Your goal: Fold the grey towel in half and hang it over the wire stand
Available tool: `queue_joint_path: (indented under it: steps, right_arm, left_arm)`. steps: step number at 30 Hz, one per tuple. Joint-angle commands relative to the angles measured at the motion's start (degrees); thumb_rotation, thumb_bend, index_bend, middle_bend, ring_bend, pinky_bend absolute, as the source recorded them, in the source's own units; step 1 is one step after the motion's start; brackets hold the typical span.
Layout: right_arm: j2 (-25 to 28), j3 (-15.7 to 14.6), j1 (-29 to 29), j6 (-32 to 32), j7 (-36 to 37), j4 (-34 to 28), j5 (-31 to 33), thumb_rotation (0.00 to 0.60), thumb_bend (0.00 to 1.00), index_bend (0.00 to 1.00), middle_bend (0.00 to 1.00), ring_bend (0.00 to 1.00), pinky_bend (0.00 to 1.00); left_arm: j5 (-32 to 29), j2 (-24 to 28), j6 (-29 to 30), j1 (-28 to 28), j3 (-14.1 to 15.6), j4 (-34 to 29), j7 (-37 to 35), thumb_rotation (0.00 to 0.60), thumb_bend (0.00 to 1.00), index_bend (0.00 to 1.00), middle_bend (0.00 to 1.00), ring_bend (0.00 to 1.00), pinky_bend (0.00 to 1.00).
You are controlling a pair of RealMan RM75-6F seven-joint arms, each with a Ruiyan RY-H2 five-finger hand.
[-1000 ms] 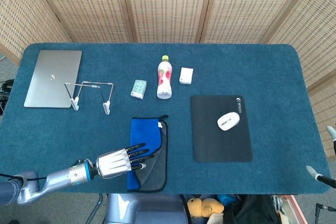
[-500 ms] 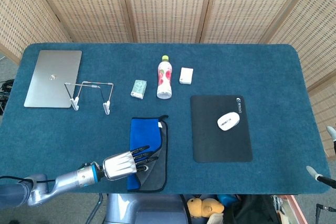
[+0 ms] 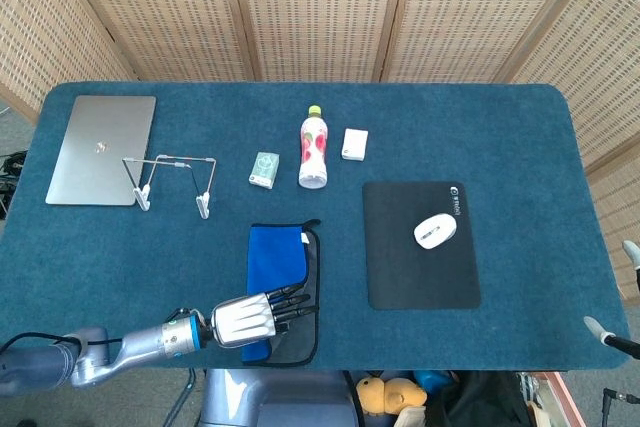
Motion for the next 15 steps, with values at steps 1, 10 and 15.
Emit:
queue_joint_path:
  steps: [1,10,15]
  right_arm:
    - [0.0,-0.1,0.0,0.1,0.0,0.0,-0.1,0.6,0.0,0.0,0.0,0.0,0.0]
    - [0.3,-0.1,-0.1,0.0,0.6,0.0,0.0,0.6,0.0,0.0,0.0,0.0,0.0]
    - [0.5,-0.1,-0.2,0.0,1.1,0.1,0.1,0.6,0.0,0.0,0.0,0.0,0.0]
  left_arm:
    - [2.8,-1.0,0.8,-1.2,-0.7,0.5,3.7,0.6,0.48,0.73,0.0,0.0,0.0]
    - [5.0,-3.8,-2.8,-4.1,-1.9,0.2,8.9,0.6,0.48,0.73,0.0,0.0,0.0]
    - [5.5,-5.1,-4.7,-5.2,-1.8,-0.1,10.4,0.6,0.48,0.7,0.0,0.0,0.0]
